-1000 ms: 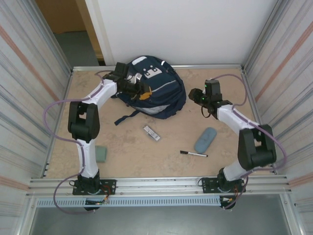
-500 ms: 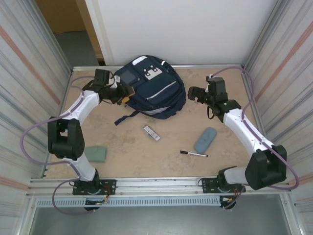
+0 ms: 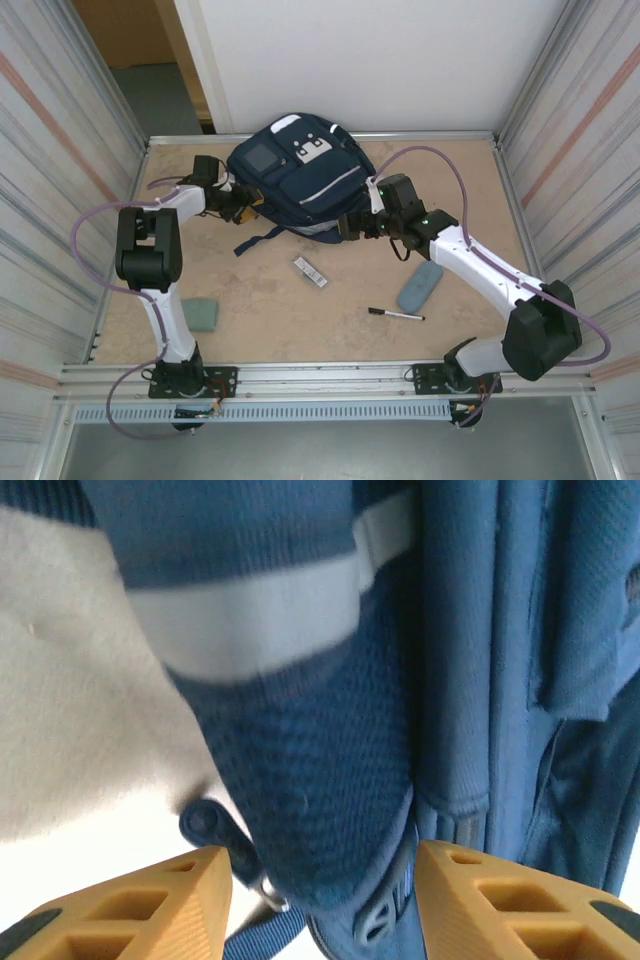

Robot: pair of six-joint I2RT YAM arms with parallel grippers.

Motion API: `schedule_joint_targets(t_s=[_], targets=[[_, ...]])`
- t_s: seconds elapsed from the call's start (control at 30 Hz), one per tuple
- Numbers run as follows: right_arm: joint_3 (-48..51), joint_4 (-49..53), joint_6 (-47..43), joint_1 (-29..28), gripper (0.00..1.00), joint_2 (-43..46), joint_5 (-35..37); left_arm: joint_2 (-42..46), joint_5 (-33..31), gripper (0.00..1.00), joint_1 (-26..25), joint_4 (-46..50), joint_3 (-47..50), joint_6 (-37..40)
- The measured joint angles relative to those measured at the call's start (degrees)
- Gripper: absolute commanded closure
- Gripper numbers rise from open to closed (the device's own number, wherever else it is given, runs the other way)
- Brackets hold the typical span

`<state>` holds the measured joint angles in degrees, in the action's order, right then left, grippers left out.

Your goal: Pack the student bag

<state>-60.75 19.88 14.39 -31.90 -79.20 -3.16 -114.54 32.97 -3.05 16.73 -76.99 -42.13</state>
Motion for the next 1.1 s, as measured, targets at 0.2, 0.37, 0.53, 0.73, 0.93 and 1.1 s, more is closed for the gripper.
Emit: schedule_joint_targets(t_s=[0.2,0.37,0.53,0.73,0.93,1.1], targets=[[-1.03,-0.63,0.13,-2.05,0.08,-2.47,-1.88,-2.62,-0.07,0.6,0.09,-3.61,-0.02,-1.92],[-1.31,-1.86,1.57,-3.48,0.11,-4.94,-4.85,-3.34,-0.22,0.87,-0.13,-5.51,0.09,-3.69],[-1.29,-4.63,4.87,-4.02,0.14,-7.1,-8.0,-2.27,-1.07,0.97,-1.01,-9.6,3.41,-5.62],[-1.27,-10.93,14.25,-4.61,0.28,-15.45,-14.51,2.69,-3.52,0.97,-6.56,-7.54,5.86,-7.26],[-1.29,-13.53,16.17,-5.2,0.41,-21.94,-10.29,4.96,-3.98,0.98,-14.95,-7.85,6.8,-10.16],[-1.27,-13.38,13.53,-4.72,0.42,-24.39,-5.99,5.81,-3.89,1.0,-17.94,-11.5,11.15,-14.93]])
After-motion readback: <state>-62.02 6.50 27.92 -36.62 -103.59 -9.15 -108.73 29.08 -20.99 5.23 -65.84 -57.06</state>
